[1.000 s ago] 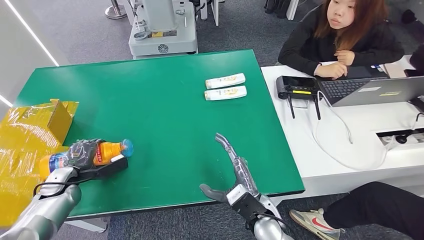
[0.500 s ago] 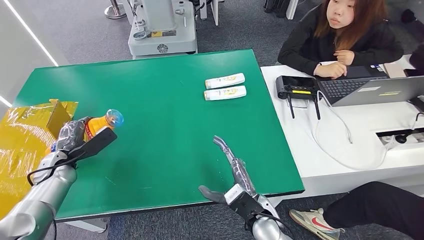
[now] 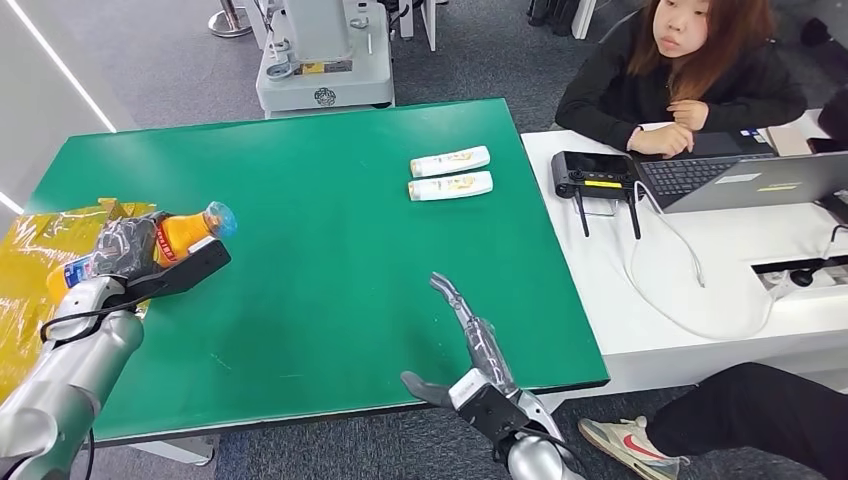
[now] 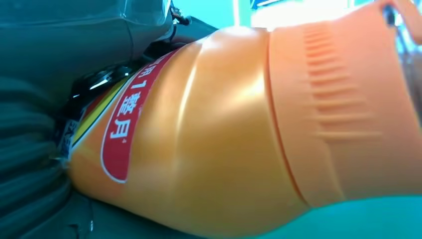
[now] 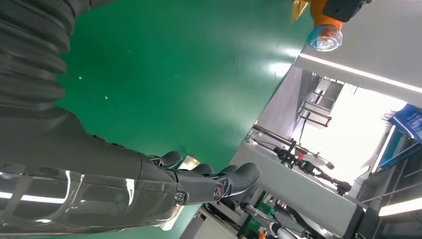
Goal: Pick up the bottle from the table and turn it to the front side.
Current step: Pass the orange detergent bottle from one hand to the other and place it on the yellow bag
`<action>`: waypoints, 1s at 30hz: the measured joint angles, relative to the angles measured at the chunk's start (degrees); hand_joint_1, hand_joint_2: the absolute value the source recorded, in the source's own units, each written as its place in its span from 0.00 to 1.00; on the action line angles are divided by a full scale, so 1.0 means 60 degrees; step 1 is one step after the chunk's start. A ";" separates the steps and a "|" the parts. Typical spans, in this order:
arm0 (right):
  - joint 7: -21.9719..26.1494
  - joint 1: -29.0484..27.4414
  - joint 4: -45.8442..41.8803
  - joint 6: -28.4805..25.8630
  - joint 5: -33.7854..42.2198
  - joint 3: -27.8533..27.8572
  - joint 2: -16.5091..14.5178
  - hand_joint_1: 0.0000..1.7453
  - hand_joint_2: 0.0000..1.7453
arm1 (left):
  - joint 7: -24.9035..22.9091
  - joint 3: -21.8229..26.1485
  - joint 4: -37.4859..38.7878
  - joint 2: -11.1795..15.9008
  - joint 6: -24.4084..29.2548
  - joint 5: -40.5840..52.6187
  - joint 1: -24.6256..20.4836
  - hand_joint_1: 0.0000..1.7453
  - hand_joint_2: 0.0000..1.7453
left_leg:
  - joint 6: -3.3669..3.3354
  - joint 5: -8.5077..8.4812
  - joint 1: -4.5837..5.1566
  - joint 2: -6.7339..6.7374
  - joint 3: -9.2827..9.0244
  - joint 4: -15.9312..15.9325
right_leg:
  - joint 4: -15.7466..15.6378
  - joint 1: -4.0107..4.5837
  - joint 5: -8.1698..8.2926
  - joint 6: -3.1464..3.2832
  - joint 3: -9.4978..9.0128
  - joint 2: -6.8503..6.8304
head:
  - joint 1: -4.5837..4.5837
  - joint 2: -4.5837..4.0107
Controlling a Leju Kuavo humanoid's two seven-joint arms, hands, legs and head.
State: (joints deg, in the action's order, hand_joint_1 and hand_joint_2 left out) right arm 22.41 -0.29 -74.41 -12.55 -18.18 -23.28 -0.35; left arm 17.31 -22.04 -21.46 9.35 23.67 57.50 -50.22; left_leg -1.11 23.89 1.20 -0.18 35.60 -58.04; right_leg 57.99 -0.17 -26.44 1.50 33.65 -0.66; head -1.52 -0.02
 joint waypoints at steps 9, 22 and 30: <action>-0.0179 -0.0204 -0.0292 0.0129 -0.0240 0.0249 -0.0129 0.00 1.00 | -0.0935 -0.0427 -0.0050 -0.0017 -0.0861 0.0620 -0.0055 1.00 1.00 | 0.0000 0.0001 0.0000 0.0003 0.0002 0.0000 | -0.0001 0.0000 0.0000 0.0000 0.0001 0.0002 | 0.0000 0.0000; -0.0201 -0.0714 -0.0587 0.0116 -0.0470 0.0860 -0.0226 0.00 1.00 | -0.0591 -0.0465 -0.1001 0.1284 -0.1130 0.0391 0.0437 1.00 1.00 | 0.0011 0.0008 -0.0009 0.0039 0.0010 0.0003 | 0.0000 0.0007 -0.0001 0.0001 0.0018 0.0044 | -0.0001 0.0000; -0.0099 -0.0773 -0.0590 0.0095 -0.0433 0.0934 -0.0226 0.00 1.00 | -0.0377 -0.0446 -0.1650 0.2189 -0.1754 0.0452 0.0883 1.00 1.00 | 0.0012 0.0009 -0.0012 0.0040 0.0016 0.0004 | -0.0001 0.0009 -0.0001 0.0002 0.0025 0.0045 | -0.0001 0.0000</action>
State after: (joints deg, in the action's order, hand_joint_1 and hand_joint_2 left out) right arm 21.81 -4.93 -77.95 -11.98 -20.78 -17.68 -1.70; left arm 15.05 -24.72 -31.36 22.49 13.14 60.21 -44.92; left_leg -1.04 23.94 1.13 0.06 35.70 -58.01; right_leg 57.99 -0.12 -26.45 1.51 33.80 -0.40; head -1.52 -0.02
